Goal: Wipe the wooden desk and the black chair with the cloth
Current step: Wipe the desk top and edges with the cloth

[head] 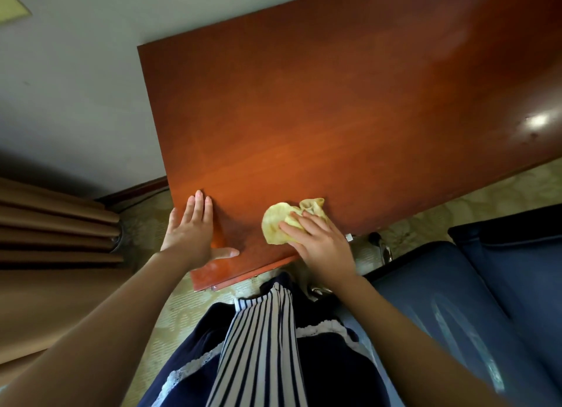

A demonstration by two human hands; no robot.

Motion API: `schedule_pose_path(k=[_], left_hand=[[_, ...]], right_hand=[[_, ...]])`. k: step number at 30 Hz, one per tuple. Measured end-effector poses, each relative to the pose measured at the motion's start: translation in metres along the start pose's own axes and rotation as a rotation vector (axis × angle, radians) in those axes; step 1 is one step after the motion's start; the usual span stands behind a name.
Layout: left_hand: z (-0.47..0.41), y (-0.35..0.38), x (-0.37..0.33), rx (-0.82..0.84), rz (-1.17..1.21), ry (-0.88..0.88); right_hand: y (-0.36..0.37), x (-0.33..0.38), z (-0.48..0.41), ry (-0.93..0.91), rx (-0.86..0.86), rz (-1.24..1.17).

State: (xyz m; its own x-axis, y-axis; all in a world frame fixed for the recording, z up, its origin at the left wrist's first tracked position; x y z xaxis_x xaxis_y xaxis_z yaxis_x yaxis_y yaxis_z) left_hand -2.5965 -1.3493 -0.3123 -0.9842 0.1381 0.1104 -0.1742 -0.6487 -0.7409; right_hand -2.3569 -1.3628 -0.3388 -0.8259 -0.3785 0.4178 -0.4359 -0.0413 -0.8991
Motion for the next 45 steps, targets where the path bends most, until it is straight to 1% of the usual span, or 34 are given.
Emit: schedule_pose_path(k=[6, 10, 13, 18, 20, 22, 24, 28, 31, 33, 36, 38, 40, 41, 45], left_hand=[[0.0, 0.004, -0.001, -0.029, 0.008, -0.016], [0.001, 0.006, 0.0, -0.048, 0.007, -0.016], [0.0, 0.006, 0.0, -0.062, 0.019, -0.015], [0.001, 0.007, -0.002, -0.105, 0.019, -0.028], [0.001, 0.007, -0.003, -0.123, 0.017, -0.036], [0.002, 0.006, -0.002, -0.136, 0.022, -0.036], [0.001, 0.003, 0.001, -0.189, 0.069, -0.017], [-0.001, -0.007, 0.018, -0.413, 0.202, 0.039], [-0.008, -0.021, 0.032, -0.498, 0.251, 0.096], [-0.016, -0.032, 0.038, -0.498, 0.278, 0.137], [-0.035, -0.045, 0.047, -0.464, 0.266, 0.194], [-0.05, -0.055, 0.05, -0.415, 0.245, 0.222], [-0.065, -0.064, 0.05, -0.363, 0.228, 0.238], [-0.072, -0.07, 0.049, -0.344, 0.222, 0.246], [-0.101, -0.093, 0.039, -0.305, 0.188, 0.264]], right_hand=[[-0.027, -0.062, -0.007, 0.113, 0.021, 0.052], [-0.047, -0.103, -0.04, 0.291, 0.082, 0.09], [-0.054, -0.125, -0.069, 0.389, 0.069, 0.103], [-0.045, -0.123, -0.111, 0.584, -0.022, 0.064], [-0.037, -0.113, -0.12, 0.669, -0.053, 0.084], [-0.026, -0.095, -0.128, 0.705, -0.048, 0.075], [-0.014, -0.068, -0.133, 0.664, -0.016, 0.062], [0.014, -0.009, -0.129, 0.529, 0.034, 0.053], [0.031, 0.03, -0.117, 0.456, 0.013, 0.047], [0.038, 0.05, -0.108, 0.412, 0.005, 0.047], [0.043, 0.073, -0.092, 0.37, 0.044, 0.004], [0.04, 0.083, -0.08, 0.291, -0.035, -0.048], [0.038, 0.086, -0.064, 0.161, -0.094, -0.035], [0.037, 0.084, -0.056, 0.096, -0.079, -0.006], [0.022, 0.054, -0.039, -0.091, 0.077, 0.049]])
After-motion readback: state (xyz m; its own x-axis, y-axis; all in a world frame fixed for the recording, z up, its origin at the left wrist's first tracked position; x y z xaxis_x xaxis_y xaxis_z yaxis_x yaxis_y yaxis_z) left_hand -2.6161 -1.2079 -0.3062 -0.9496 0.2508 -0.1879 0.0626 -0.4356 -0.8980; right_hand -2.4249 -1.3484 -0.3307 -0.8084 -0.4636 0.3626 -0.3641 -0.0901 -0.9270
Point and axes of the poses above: each hand's wrist, its own z-axis away from the middle knuckle, its own y-axis out of the palm, x = y × z, the point moved 2 cm from there along -z, towards the middle knuckle, and after that the axes turned 6 degrees about y, right-handed, at the moved point
